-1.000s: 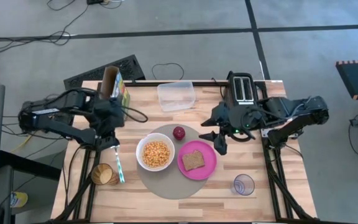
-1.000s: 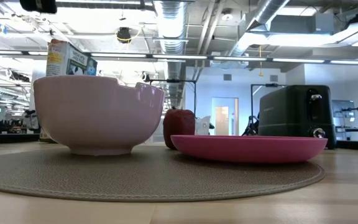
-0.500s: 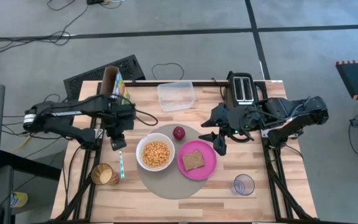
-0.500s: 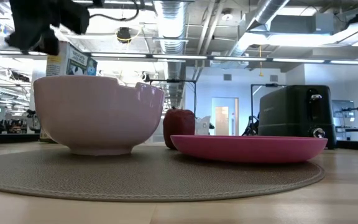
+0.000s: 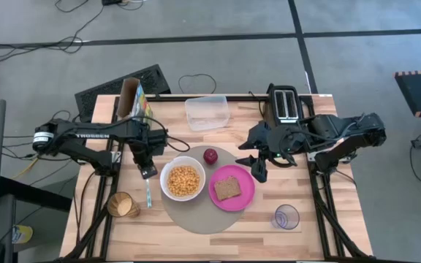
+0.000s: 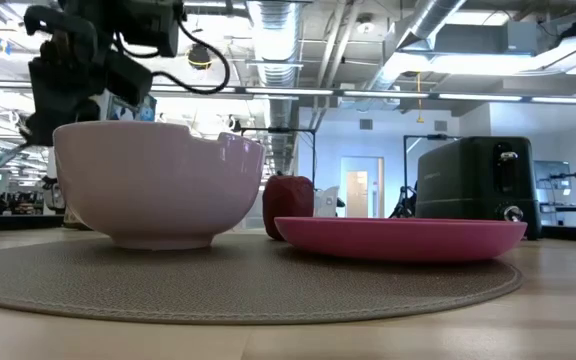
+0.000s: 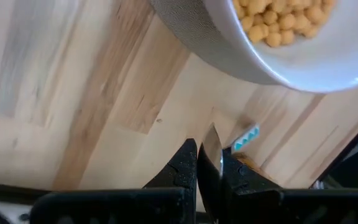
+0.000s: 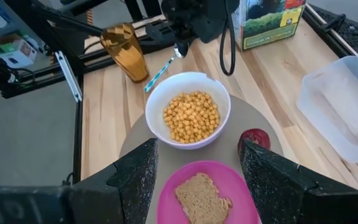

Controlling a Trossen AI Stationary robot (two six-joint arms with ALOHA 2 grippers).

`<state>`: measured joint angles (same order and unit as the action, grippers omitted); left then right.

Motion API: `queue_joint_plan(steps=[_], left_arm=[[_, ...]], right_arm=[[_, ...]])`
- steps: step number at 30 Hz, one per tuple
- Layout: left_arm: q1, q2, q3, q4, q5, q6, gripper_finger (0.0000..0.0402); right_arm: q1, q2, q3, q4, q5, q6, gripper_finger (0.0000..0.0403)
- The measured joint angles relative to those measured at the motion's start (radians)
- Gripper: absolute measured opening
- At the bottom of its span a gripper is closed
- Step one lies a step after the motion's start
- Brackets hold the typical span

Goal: Arrange a breakfast setting

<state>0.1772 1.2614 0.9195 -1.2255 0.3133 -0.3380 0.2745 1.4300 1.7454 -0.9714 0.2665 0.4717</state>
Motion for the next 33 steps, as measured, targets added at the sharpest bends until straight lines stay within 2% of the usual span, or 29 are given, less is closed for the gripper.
queue_joint_plan(steps=[10,16,33], left_arm=[[0.032,0.000,-0.106,0.135,-0.051,-0.102,0.0000],[0.049,0.000,-0.131,0.174,-0.126,-0.151,0.0000],[0.058,0.000,-0.285,0.409,-0.082,-0.350,0.0000]], right_arm=[[-0.002,0.000,0.000,-0.006,0.000,-0.007,0.0255],[-0.002,0.000,0.000,-0.016,0.000,-0.007,0.0255],[-0.002,0.000,0.000,-0.016,0.000,-0.008,0.0255]])
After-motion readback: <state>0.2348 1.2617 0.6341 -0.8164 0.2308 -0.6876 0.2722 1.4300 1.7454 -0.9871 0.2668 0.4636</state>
